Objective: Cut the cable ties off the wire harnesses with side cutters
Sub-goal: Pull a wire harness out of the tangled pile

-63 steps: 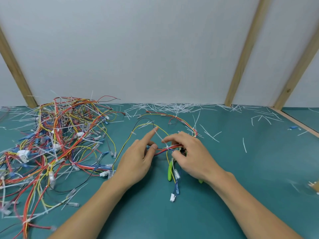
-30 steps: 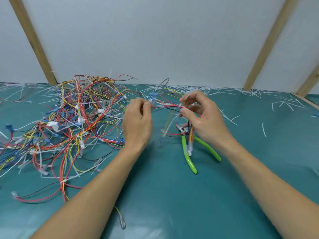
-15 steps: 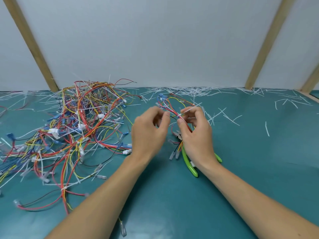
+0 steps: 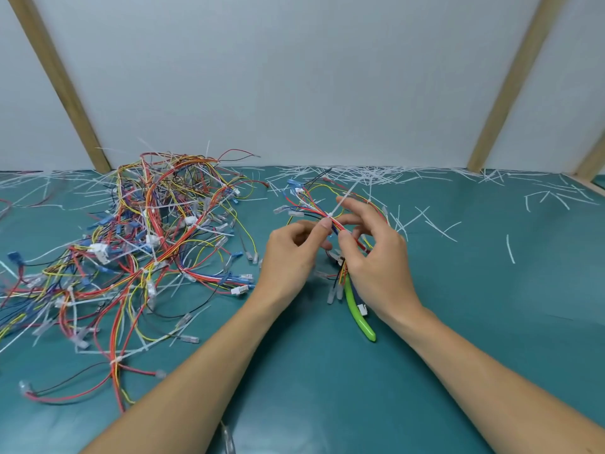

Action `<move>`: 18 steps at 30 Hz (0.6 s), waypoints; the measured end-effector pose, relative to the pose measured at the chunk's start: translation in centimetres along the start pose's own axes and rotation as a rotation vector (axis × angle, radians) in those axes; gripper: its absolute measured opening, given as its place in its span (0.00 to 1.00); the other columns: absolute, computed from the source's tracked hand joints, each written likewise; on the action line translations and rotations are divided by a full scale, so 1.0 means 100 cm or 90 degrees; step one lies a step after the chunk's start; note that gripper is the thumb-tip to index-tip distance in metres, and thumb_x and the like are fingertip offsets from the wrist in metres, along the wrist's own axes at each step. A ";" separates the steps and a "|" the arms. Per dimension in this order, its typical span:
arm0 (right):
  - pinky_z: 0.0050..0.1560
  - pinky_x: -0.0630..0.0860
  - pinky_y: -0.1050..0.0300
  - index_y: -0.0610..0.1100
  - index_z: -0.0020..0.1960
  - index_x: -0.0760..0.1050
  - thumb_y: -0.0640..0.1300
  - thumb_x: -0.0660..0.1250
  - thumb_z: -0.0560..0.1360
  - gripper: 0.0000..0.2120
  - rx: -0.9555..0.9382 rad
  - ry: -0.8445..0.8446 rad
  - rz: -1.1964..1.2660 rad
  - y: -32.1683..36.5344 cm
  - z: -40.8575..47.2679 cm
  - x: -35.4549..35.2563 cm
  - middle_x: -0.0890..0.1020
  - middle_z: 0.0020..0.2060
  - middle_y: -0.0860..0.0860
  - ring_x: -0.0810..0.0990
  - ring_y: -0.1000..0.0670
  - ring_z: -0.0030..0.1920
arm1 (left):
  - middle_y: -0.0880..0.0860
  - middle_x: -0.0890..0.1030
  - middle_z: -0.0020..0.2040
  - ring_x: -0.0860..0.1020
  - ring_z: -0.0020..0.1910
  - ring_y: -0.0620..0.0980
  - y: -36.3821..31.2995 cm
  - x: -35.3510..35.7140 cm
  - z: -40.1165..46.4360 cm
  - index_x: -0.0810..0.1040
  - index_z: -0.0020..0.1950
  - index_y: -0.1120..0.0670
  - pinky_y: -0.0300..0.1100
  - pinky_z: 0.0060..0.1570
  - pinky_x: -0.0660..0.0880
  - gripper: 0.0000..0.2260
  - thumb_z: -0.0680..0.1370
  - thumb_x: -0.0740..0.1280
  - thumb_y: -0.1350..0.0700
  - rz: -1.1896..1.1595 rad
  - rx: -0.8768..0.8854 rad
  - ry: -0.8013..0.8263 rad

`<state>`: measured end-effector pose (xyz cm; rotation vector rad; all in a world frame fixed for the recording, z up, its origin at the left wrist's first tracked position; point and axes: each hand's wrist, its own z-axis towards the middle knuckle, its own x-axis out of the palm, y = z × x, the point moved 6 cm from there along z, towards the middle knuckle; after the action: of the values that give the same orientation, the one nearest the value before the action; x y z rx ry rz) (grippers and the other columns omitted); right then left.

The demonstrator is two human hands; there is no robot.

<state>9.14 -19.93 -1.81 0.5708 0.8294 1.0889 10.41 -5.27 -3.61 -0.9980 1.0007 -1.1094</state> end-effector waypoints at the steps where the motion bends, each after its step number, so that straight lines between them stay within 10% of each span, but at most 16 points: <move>1: 0.55 0.77 0.58 0.55 0.69 0.75 0.41 0.67 0.79 0.20 0.000 0.007 0.001 0.000 0.000 -0.001 0.85 0.49 0.62 0.80 0.51 0.49 | 0.50 0.85 0.37 0.72 0.26 0.40 -0.001 0.001 -0.001 0.85 0.46 0.54 0.31 0.30 0.68 0.12 0.80 0.68 0.47 -0.009 -0.004 0.003; 5: 0.53 0.79 0.63 0.57 0.72 0.70 0.44 0.69 0.80 0.23 0.003 0.014 0.011 0.001 -0.001 -0.006 0.85 0.50 0.64 0.83 0.57 0.55 | 0.51 0.85 0.38 0.75 0.29 0.38 -0.001 0.003 -0.003 0.84 0.48 0.56 0.30 0.35 0.70 0.13 0.78 0.70 0.46 -0.033 -0.020 0.025; 13: 0.63 0.77 0.40 0.58 0.68 0.71 0.43 0.71 0.79 0.21 -0.005 0.033 -0.024 0.005 -0.002 -0.002 0.85 0.50 0.69 0.83 0.64 0.54 | 0.49 0.84 0.37 0.74 0.28 0.38 0.001 -0.001 -0.002 0.83 0.48 0.58 0.31 0.34 0.69 0.14 0.78 0.72 0.46 -0.053 -0.034 0.025; 18: 0.56 0.81 0.48 0.59 0.68 0.70 0.42 0.70 0.78 0.22 -0.010 0.078 -0.009 0.006 -0.001 0.001 0.85 0.51 0.68 0.85 0.59 0.54 | 0.52 0.83 0.35 0.70 0.26 0.44 0.001 -0.004 0.000 0.82 0.44 0.58 0.31 0.27 0.66 0.12 0.77 0.73 0.49 -0.072 -0.048 0.008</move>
<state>8.80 -19.67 -1.43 0.4877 0.9286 1.1250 10.39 -4.87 -3.63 -1.1204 1.0128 -1.1792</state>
